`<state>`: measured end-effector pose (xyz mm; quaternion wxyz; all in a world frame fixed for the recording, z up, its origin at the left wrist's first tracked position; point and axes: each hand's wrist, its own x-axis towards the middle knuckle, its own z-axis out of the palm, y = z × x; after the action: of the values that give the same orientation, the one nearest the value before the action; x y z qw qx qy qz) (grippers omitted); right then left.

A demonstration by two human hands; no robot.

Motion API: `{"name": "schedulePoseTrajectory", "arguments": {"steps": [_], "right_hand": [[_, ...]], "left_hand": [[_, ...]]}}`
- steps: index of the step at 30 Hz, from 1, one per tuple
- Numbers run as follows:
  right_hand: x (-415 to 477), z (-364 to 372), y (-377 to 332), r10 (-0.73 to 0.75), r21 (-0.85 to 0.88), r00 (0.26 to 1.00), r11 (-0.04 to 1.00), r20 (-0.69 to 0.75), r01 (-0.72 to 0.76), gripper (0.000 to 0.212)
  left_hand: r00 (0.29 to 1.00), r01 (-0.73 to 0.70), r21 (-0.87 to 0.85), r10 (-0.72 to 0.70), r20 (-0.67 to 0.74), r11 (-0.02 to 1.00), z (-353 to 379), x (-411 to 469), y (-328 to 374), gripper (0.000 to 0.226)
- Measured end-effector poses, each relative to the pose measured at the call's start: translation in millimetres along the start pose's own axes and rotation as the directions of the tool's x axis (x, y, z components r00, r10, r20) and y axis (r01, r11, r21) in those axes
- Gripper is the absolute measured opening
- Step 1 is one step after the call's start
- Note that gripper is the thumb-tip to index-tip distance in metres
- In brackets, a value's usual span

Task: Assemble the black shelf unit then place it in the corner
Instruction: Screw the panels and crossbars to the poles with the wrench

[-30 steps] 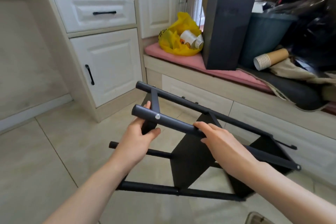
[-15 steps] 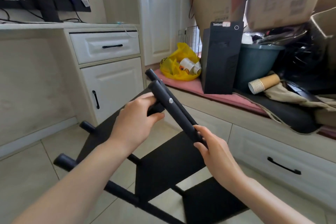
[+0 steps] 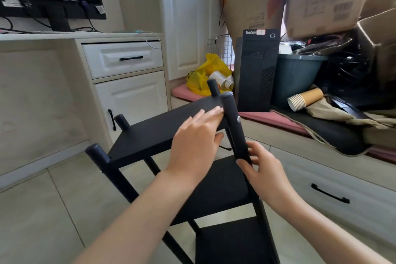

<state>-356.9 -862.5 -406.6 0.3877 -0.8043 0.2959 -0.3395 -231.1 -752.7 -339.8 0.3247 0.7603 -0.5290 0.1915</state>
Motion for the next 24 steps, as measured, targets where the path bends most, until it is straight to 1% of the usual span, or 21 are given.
{"name": "schedulePoseTrajectory", "arguments": {"steps": [2,4,8,12,18,22,24], "right_hand": [[1,-7,-4,-0.024,0.021,0.998,0.999,-0.052,0.025,0.041],[-1,-13,-3,-0.014,0.036,0.996,0.999,-0.085,0.017,0.045],[-7,-25,10,0.022,0.069,0.995,0.998,-0.094,-0.016,0.044],[-9,-33,25,0.024,0.064,0.993,0.998,-0.118,-0.016,0.043],[-12,-52,44,0.097,0.066,0.984,0.994,-0.151,-0.088,0.040],[-9,-66,52,0.180,0.039,0.971,0.984,-0.158,-0.176,0.038],[-8,-73,55,0.224,0.035,0.959,0.975,-0.175,-0.221,0.038]], "left_hand": [[0.999,-0.035,0.031,0.035,0.008,0.999,1,-5,-2,0.060],[0.999,-0.039,0.078,0.038,0.021,0.996,1,-11,-10,0.061],[0.999,-0.016,0.118,0.013,0.030,0.993,-1,-17,-22,0.058],[0.996,-0.088,0.150,0.083,0.037,0.985,7,-20,-13,0.057],[0.980,-0.193,0.149,0.184,0.074,0.970,23,-22,2,0.064],[0.984,-0.174,0.098,0.168,0.066,0.980,30,-23,9,0.064],[0.983,-0.177,0.103,0.172,0.057,0.979,30,-25,14,0.067]]}}
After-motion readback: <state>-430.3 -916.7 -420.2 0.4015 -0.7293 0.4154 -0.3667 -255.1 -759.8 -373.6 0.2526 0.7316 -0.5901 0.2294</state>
